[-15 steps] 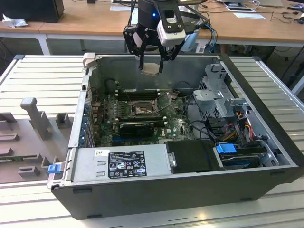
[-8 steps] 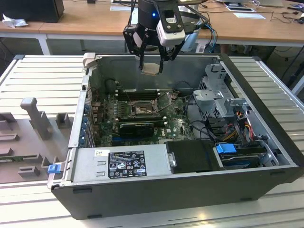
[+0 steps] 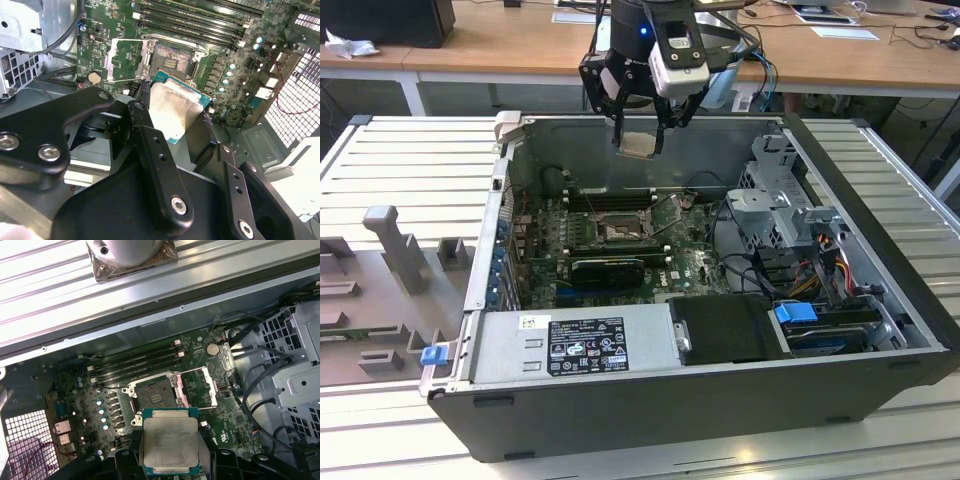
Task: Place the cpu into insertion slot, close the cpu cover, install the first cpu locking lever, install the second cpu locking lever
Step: 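Place the cpu into insertion slot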
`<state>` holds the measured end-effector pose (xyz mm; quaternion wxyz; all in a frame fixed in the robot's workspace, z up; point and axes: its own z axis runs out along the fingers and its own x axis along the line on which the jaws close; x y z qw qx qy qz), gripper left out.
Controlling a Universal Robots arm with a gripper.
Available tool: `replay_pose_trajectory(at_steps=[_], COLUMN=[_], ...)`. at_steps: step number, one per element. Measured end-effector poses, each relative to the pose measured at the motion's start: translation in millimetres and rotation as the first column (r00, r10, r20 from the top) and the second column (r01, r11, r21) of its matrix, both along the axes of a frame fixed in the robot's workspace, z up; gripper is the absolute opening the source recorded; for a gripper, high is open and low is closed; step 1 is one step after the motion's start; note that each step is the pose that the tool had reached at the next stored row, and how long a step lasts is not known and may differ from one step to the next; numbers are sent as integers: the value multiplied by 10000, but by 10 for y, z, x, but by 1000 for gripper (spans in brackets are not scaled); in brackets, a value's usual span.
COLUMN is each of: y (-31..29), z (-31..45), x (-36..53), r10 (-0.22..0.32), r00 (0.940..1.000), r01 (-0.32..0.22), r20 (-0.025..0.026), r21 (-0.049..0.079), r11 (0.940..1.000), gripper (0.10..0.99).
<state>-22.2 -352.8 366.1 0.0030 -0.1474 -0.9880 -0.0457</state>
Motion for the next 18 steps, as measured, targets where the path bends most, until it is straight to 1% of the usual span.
replay_pose_trajectory(at_steps=[18], y=[0], z=[0], x=[0], r10=[-270], r00=[9996], r01=[270], r20=[1], r21=[0], r11=[9996], gripper=[529])
